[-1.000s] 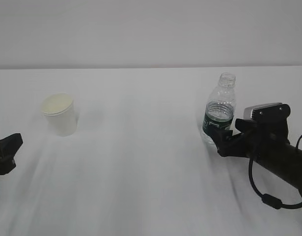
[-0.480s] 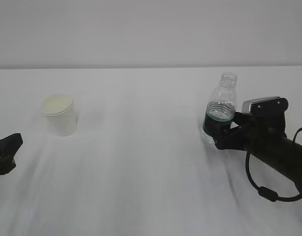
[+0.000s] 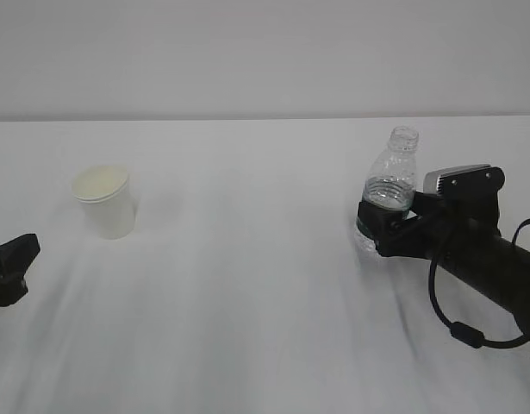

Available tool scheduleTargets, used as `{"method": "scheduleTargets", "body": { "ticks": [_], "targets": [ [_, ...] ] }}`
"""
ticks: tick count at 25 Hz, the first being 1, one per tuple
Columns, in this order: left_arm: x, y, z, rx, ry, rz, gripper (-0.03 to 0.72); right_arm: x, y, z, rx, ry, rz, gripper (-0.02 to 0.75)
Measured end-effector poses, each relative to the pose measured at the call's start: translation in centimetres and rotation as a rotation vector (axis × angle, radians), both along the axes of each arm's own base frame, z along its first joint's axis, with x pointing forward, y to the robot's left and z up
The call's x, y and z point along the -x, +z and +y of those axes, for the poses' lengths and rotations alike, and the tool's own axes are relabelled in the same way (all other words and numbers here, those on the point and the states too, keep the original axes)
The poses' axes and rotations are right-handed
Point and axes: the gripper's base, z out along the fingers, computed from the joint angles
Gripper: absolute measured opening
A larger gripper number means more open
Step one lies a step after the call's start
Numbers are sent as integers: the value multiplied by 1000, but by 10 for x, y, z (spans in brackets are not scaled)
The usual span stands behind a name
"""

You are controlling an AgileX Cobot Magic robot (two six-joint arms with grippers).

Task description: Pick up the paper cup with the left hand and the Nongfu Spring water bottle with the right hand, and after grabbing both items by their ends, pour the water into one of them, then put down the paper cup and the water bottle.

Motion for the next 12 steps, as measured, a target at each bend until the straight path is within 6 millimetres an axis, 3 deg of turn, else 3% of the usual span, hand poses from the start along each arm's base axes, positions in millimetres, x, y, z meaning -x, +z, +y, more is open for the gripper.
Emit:
{"method": "scheduleTargets", "body": {
  "ticks": [12],
  "targets": [
    [0, 0, 0, 0, 0, 0, 442, -7, -16, 2, -4, 6, 27, 665]
  ]
}}
